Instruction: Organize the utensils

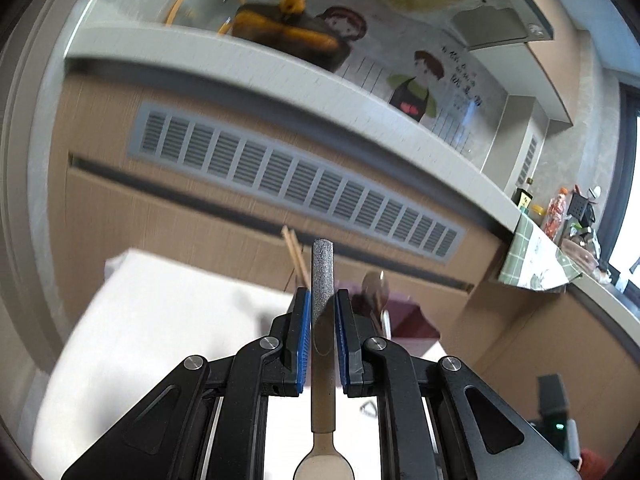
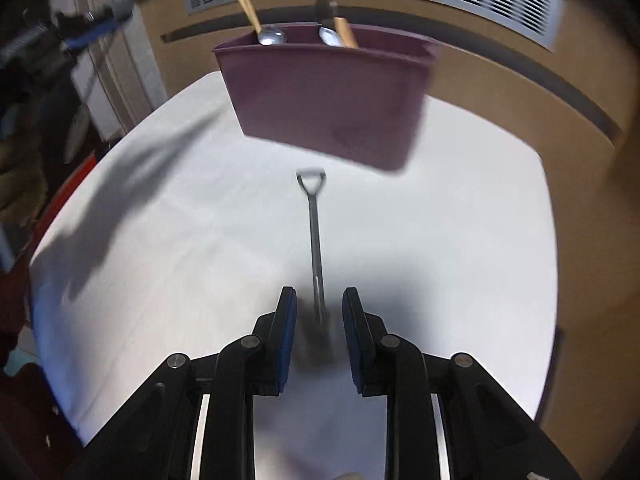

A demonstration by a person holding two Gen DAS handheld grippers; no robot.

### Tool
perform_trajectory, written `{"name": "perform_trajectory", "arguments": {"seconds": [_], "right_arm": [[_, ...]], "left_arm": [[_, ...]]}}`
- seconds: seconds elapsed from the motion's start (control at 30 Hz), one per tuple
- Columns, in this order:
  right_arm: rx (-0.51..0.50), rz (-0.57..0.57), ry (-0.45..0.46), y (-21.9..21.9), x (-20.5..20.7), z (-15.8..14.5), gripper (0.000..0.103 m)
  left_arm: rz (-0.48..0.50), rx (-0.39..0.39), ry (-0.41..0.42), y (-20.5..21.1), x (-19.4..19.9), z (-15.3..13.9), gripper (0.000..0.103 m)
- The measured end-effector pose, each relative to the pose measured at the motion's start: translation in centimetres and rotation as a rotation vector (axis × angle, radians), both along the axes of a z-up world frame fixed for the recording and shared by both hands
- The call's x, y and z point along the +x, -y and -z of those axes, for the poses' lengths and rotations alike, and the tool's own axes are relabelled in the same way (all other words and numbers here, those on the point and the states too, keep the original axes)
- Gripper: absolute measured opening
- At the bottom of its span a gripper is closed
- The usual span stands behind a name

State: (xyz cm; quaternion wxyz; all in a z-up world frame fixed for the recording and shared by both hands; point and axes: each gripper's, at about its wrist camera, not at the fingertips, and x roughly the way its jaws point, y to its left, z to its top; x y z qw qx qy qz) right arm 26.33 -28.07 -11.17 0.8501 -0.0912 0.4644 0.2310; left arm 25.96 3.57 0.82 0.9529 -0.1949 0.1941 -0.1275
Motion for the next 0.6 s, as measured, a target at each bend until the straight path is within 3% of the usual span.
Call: {"name": "perform_trajectory", "arguments": {"seconds": [0.13, 0.17, 0.23, 0.33, 0.43, 0.53, 0.57, 0.6], "right_arm": [[0.009, 0.1, -0.043, 2.8, -3.3, 1.9, 0.023], [0.045, 0.115, -0.001, 3.3, -4.1, 1.8, 0.023], [0.097, 0.126, 0.02, 3.5, -4.5, 2.0, 0.032], [0.097, 0.085, 0.051, 2.2, -3.5, 2.2, 0.045], [-0.011, 0.058, 0.112, -0.1, -2.9, 2.3, 0.045], [-0.024, 0.057, 0.126, -0.2, -2.3, 2.1, 0.045], [-0.022, 0.061, 0.126, -0.1, -2.3, 2.1, 0.043], [-0.024, 0.064, 0.129, -0.1, -2.3, 2.0, 0.033]], "left_arm": [[0.007, -0.039, -0.059, -0.1, -0.2, 1.6, 0.012], [0.008, -0.047, -0.073, 0.0, -0.3, 1.8, 0.012], [0.008, -0.062, -0.092, 0.2, -0.4, 2.1, 0.012], [0.007, -0.051, -0.098, 0.8, -1.2, 1.8, 0.012], [0.0, -0.027, -0.085, 1.0, -2.7, 1.0, 0.012], [-0.018, -0.008, -0.069, 0.7, -4.0, 0.3, 0.012], [-0.023, -0.008, -0.065, 0.5, -4.3, 0.2, 0.012], [-0.026, -0.008, -0.062, 0.4, -4.6, 0.1, 0.012]]}}
